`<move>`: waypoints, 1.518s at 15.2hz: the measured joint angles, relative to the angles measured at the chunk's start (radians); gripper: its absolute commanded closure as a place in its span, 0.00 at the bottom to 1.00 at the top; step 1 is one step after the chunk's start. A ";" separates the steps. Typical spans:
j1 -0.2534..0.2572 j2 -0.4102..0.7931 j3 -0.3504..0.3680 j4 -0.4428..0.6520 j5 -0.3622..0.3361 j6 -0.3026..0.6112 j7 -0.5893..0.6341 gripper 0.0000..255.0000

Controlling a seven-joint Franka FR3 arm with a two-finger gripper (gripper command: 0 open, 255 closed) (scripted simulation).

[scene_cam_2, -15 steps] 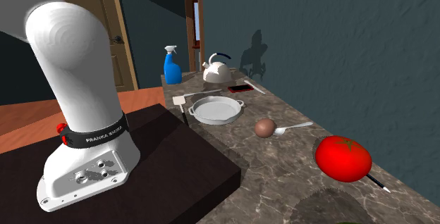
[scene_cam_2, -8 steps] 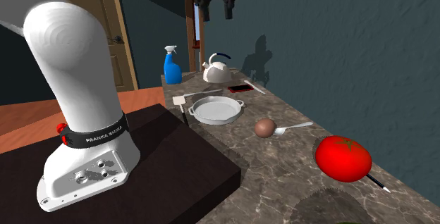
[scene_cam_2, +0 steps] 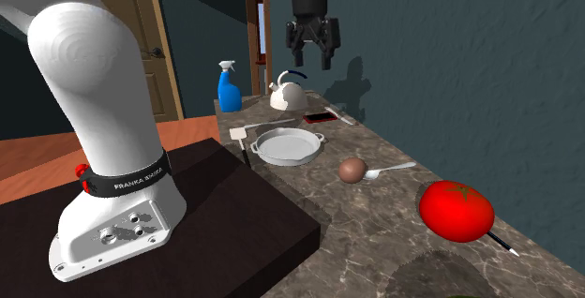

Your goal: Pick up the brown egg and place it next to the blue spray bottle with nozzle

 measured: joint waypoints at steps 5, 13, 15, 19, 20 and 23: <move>-0.023 0.180 -0.027 0.011 0.007 0.168 0.027 0.00; -0.053 0.504 -0.067 0.086 0.065 0.413 0.033 0.00; -0.065 0.579 -0.073 0.109 0.092 0.465 0.022 0.00; -0.096 0.750 -0.066 0.183 0.158 0.558 -0.002 0.00; -0.107 0.787 -0.062 0.204 0.173 0.573 -0.008 0.00; -0.122 0.845 -0.054 0.238 0.193 0.596 -0.017 0.00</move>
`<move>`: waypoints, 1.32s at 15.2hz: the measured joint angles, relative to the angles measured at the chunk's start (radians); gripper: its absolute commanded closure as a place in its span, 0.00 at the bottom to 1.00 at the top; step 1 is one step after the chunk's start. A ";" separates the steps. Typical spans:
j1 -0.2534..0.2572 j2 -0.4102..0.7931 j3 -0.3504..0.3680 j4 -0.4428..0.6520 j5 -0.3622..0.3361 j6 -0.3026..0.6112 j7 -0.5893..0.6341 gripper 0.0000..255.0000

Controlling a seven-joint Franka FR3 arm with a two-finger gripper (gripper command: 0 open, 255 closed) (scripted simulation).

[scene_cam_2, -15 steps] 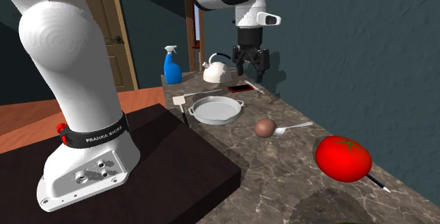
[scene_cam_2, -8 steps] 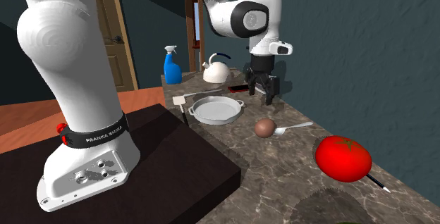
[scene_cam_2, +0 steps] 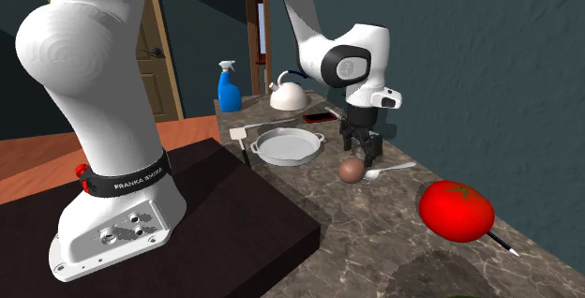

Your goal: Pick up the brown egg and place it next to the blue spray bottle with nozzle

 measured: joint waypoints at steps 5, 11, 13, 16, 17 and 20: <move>-0.012 0.076 0.014 0.020 0.015 0.056 -0.011 0.00; -0.015 0.098 0.018 0.030 0.019 0.068 -0.013 0.00; -0.015 0.098 0.018 0.030 0.019 0.069 -0.013 1.00; -0.015 0.098 0.018 0.030 0.019 0.069 -0.013 1.00; -0.015 0.098 0.018 0.030 0.019 0.069 -0.013 1.00; -0.016 0.098 0.018 0.030 0.019 0.069 -0.013 1.00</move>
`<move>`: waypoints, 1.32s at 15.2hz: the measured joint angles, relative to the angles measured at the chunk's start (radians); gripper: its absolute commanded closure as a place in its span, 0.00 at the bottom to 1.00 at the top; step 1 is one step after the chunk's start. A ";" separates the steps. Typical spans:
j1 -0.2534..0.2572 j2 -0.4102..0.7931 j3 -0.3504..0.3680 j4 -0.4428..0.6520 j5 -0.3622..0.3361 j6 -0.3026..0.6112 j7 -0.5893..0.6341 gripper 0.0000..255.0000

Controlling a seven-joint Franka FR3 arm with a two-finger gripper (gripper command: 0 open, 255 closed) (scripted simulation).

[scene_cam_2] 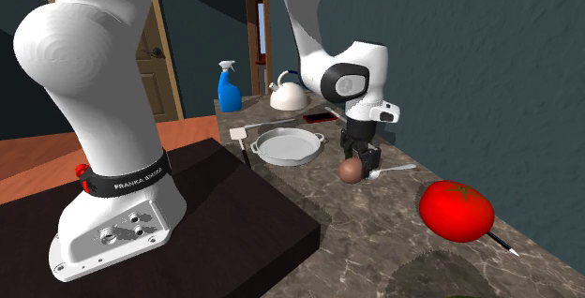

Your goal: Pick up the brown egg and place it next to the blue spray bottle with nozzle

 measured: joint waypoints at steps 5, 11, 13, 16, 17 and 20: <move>0.004 -0.017 -0.003 -0.005 -0.003 -0.013 0.003 1.00; 0.014 -0.095 -0.018 -0.022 -0.017 -0.073 0.013 1.00; 0.017 -0.120 -0.023 -0.025 -0.023 -0.095 0.016 1.00; 0.022 -0.163 -0.030 -0.033 -0.032 -0.130 0.022 1.00; 0.024 -0.177 -0.032 -0.034 -0.036 -0.142 0.025 1.00; 0.029 -0.215 -0.038 -0.037 -0.045 -0.177 0.033 1.00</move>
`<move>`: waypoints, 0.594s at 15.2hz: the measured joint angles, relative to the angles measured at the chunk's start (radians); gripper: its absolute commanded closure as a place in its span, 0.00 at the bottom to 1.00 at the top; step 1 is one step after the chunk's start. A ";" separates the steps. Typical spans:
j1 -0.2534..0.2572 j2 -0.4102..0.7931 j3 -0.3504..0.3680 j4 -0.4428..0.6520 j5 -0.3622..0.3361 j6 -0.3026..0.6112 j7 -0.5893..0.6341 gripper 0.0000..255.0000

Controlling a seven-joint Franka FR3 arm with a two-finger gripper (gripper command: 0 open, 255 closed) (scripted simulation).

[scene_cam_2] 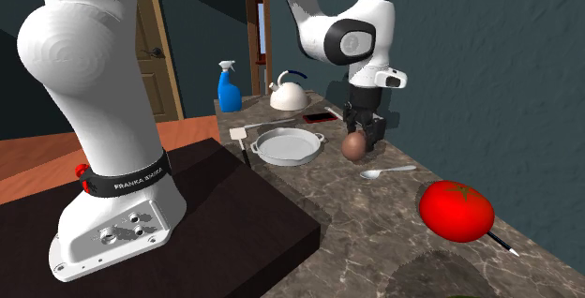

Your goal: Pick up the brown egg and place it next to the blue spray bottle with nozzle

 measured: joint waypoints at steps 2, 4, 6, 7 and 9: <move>0.002 -0.025 -0.004 0.000 -0.006 -0.026 0.003 1.00; 0.004 -0.048 -0.006 0.000 -0.012 -0.048 0.008 1.00; 0.006 -0.069 -0.008 0.006 -0.018 -0.075 0.012 1.00; 0.007 -0.086 -0.010 0.004 -0.022 -0.089 0.016 1.00; 0.008 -0.108 -0.012 0.008 -0.027 -0.115 0.019 1.00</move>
